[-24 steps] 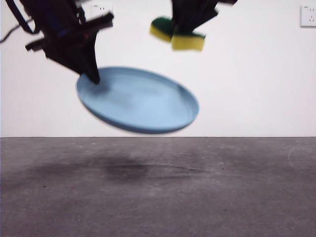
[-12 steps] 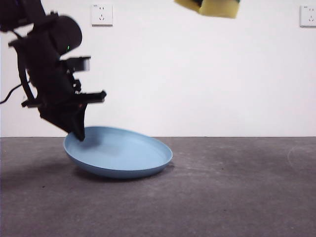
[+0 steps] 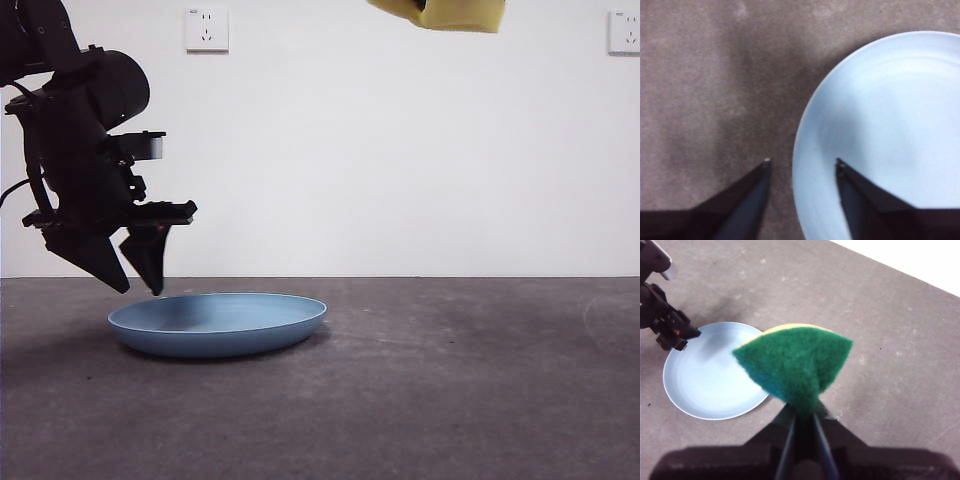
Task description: Pick up the plate,pick up the cloth,clean the plate with the cloth
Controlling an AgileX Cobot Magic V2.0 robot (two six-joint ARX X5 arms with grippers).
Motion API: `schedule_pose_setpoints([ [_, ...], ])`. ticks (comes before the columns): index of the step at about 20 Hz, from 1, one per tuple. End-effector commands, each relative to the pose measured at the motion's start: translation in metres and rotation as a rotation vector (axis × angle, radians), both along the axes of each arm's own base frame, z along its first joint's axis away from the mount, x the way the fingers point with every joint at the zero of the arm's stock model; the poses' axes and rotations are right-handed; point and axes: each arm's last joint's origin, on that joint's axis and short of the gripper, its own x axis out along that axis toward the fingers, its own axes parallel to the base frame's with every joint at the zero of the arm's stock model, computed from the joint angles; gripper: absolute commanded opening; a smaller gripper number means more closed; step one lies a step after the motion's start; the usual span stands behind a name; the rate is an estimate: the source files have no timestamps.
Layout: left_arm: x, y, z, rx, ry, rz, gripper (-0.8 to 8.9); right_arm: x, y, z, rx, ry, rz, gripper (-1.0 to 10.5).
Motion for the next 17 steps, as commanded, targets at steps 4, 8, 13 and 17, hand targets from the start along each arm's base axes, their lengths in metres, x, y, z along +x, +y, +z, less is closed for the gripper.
schedule_pose_setpoints([
  [4,-0.014,0.000,0.018,-0.028,0.023,-0.024,4.40,0.023,0.002,-0.011,0.037,0.004,-0.065,-0.2],
  [8,-0.048,0.004,0.082,-0.144,-0.102,-0.061,4.40,0.062,0.006,-0.041,0.087,0.088,-0.187,-0.2],
  [13,-0.116,0.016,0.152,-0.284,-0.247,-0.125,4.40,0.116,0.018,-0.120,0.066,0.340,-0.160,-0.2],
  [17,-0.160,0.025,0.178,-0.304,-0.311,-0.146,4.40,0.134,0.028,-0.179,-0.026,0.479,-0.184,0.0],
])
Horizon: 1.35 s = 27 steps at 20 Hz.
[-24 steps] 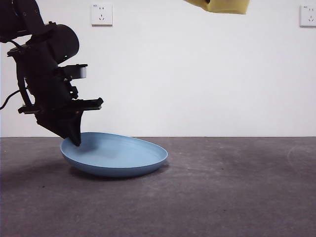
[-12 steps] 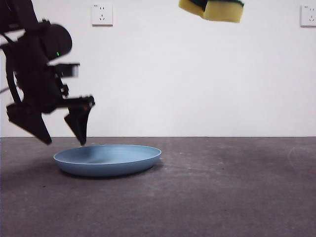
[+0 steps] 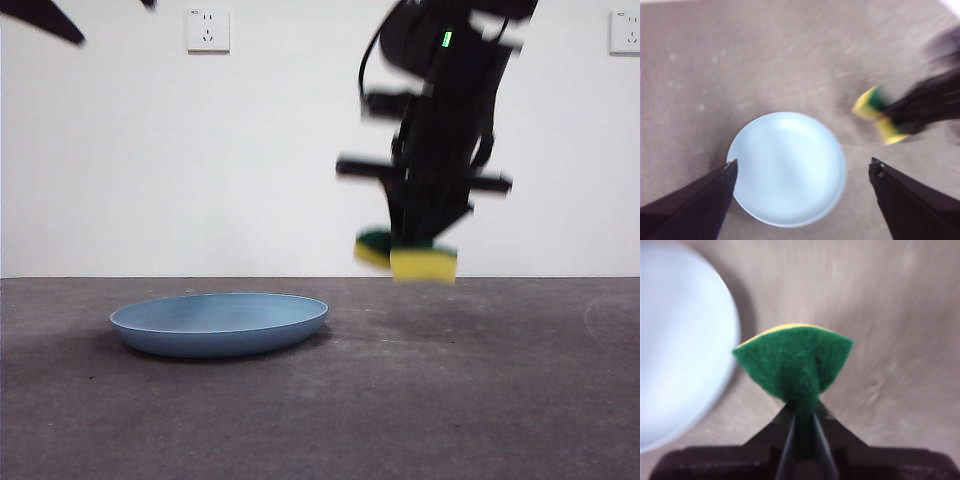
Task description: Pick up the plate,pick up the cloth,clean the plate with the cloth
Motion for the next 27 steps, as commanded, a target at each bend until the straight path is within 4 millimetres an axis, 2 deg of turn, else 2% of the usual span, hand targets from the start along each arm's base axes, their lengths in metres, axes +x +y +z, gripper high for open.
schedule_pose_setpoints([
  [1,-0.014,0.003,0.006,-0.010,-0.005,0.000,4.40,0.004,0.003,-0.024,-0.025,0.060,-0.009,0.1],
  [4,-0.022,0.005,0.005,-0.001,0.020,-0.001,4.40,0.005,0.004,-0.033,-0.040,0.086,-0.009,0.3],
  [7,-0.023,0.006,0.003,0.007,0.042,-0.001,4.40,0.005,0.001,-0.034,-0.047,0.099,-0.015,3.4],
  [9,-0.023,0.006,0.003,0.007,0.042,-0.001,4.40,0.005,-0.004,-0.034,-0.057,0.116,-0.026,4.8],
  [15,-0.022,0.006,0.003,0.008,0.042,0.000,4.40,0.008,-0.009,-0.034,-0.059,0.120,-0.041,5.1],
  [18,-0.021,0.007,0.003,0.035,0.033,0.035,4.40,0.004,-0.011,-0.022,-0.049,0.104,-0.041,5.0],
  [21,-0.020,0.007,0.004,0.053,0.012,0.066,4.35,-0.008,-0.016,0.008,-0.022,0.063,-0.035,4.7],
  [22,-0.020,0.008,0.005,0.055,0.002,0.075,4.35,-0.014,-0.017,0.018,-0.008,0.060,-0.023,3.8],
  [23,-0.019,0.008,0.005,0.059,-0.007,0.085,4.09,-0.022,-0.020,0.031,-0.001,0.054,-0.004,2.3],
  [24,-0.019,0.008,0.006,0.059,-0.017,0.081,2.97,-0.031,-0.023,0.044,-0.003,0.033,0.016,0.7],
  [25,-0.018,0.007,0.006,0.062,-0.026,0.076,1.78,-0.037,-0.026,0.055,-0.002,0.014,0.030,-0.1],
  [26,-0.018,0.007,0.007,0.071,-0.037,0.069,0.25,-0.047,-0.031,0.072,0.011,-0.023,0.041,-0.2],
  [27,-0.018,0.007,0.007,0.074,-0.041,0.066,-0.08,-0.054,-0.035,0.084,0.028,-0.055,0.043,-0.2],
])
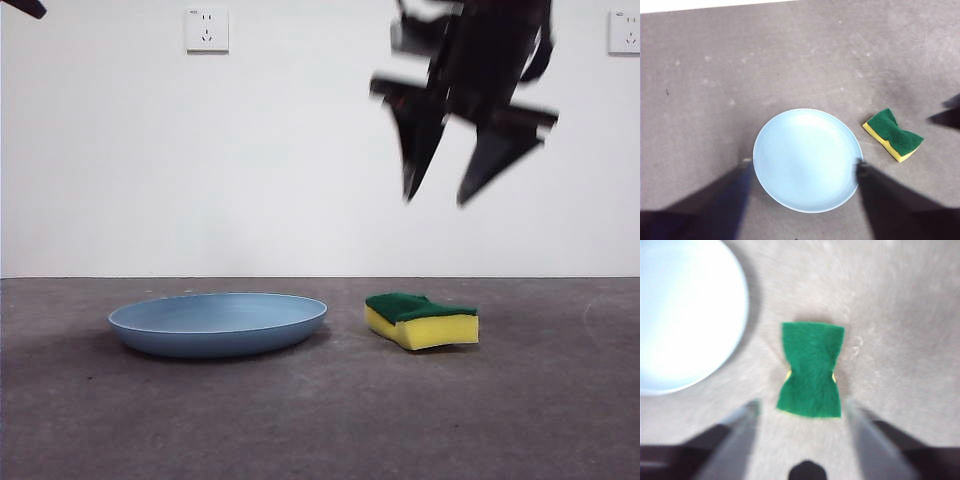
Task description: Pick up the plate,pick up the cloth,clean the plate with the cloth
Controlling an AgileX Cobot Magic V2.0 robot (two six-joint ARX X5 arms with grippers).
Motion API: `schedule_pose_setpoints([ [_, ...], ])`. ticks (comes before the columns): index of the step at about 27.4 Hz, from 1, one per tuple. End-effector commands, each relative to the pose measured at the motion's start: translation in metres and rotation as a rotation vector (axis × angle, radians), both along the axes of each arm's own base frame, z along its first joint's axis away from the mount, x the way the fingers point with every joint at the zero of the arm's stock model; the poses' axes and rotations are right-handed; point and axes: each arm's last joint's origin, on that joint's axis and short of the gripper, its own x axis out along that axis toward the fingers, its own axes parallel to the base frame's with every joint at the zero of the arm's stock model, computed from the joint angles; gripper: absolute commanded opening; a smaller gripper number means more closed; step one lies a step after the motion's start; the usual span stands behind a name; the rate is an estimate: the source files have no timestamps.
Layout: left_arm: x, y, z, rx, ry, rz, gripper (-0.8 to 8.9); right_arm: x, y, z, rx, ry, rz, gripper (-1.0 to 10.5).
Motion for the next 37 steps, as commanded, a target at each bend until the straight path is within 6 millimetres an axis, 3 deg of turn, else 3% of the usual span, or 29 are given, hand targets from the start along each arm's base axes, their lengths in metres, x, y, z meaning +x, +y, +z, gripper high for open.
schedule_pose_setpoints([
  [1,0.001,-0.001,0.001,0.034,-0.028,-0.025,-0.08,-0.019,-0.010,0.030,0.035,-0.090,0.024,-0.2],
  [6,0.003,-0.002,0.005,0.043,-0.093,-0.042,-0.08,-0.063,-0.034,0.085,0.130,-0.281,0.028,-0.2],
  [10,0.000,-0.006,0.000,0.039,-0.132,-0.068,-0.08,-0.096,-0.042,0.097,0.196,-0.452,0.082,-0.2],
  [17,-0.030,0.003,-0.046,0.007,-0.250,-0.033,-0.08,-0.137,-0.063,0.047,0.223,-0.551,0.052,-0.2],
  [24,-0.049,0.011,-0.091,-0.040,-0.305,-0.011,-0.08,-0.157,-0.077,-0.003,0.189,-0.581,-0.021,-0.2],
  [37,-0.046,0.009,-0.100,-0.020,-0.245,-0.015,-0.03,-0.157,-0.078,-0.004,0.182,-0.572,-0.025,0.0],
])
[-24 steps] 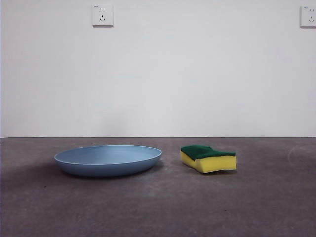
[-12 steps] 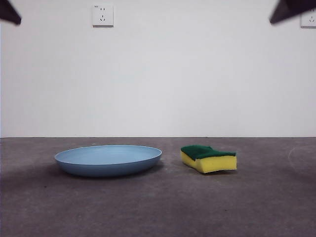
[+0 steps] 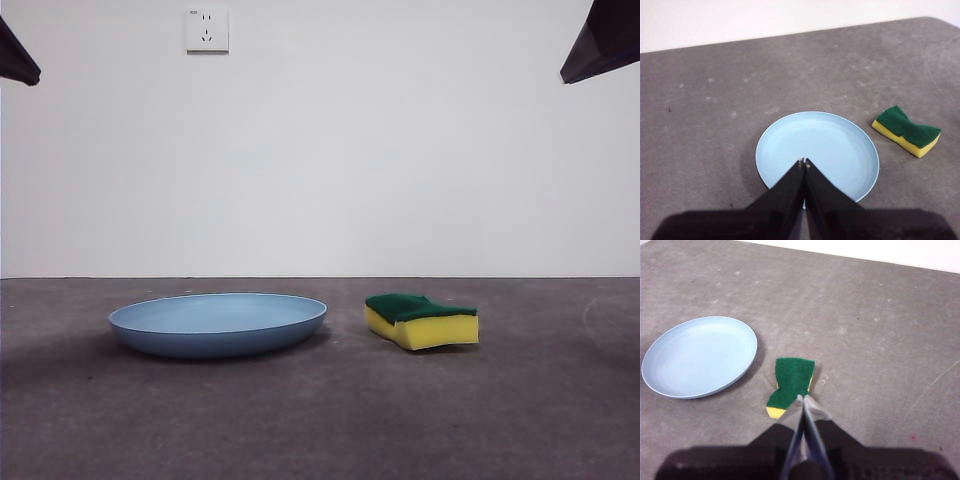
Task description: Pick up the plate,pick up the cloth,clean the plate with the cloth
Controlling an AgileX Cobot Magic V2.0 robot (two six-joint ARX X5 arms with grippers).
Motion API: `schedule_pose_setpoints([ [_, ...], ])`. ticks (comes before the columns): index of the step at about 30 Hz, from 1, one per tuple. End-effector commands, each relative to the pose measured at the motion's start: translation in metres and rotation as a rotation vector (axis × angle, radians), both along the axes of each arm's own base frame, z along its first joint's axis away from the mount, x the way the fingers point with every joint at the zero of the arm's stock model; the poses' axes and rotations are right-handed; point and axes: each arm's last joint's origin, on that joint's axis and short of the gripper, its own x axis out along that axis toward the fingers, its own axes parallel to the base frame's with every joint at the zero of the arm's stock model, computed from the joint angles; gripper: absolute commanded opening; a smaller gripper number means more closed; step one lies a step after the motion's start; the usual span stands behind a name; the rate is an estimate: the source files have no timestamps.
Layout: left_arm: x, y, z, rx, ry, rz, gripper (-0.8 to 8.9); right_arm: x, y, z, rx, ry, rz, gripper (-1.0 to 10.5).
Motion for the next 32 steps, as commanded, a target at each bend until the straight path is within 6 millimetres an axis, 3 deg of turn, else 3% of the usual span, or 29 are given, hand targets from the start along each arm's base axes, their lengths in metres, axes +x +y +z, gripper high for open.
schedule_pose_setpoints([
  [1,0.000,0.000,-0.001,-0.006,0.000,0.000,-0.03,0.000,0.000,0.000,0.011,-0.005,-0.007,0.0],
  [14,-0.006,0.002,0.003,0.009,-0.042,-0.008,-0.03,0.000,0.000,0.000,0.012,-0.005,-0.006,0.0],
  [21,-0.022,0.018,0.007,-0.023,-0.141,0.073,-0.03,0.000,0.000,0.001,0.012,-0.006,-0.007,0.0],
  [25,-0.032,0.030,-0.010,-0.034,-0.189,0.153,-0.03,0.000,0.000,0.000,0.012,-0.005,-0.006,0.0],
  [32,-0.040,0.042,-0.059,-0.036,-0.241,0.256,-0.03,0.000,0.000,0.000,0.012,-0.005,-0.007,0.0],
])
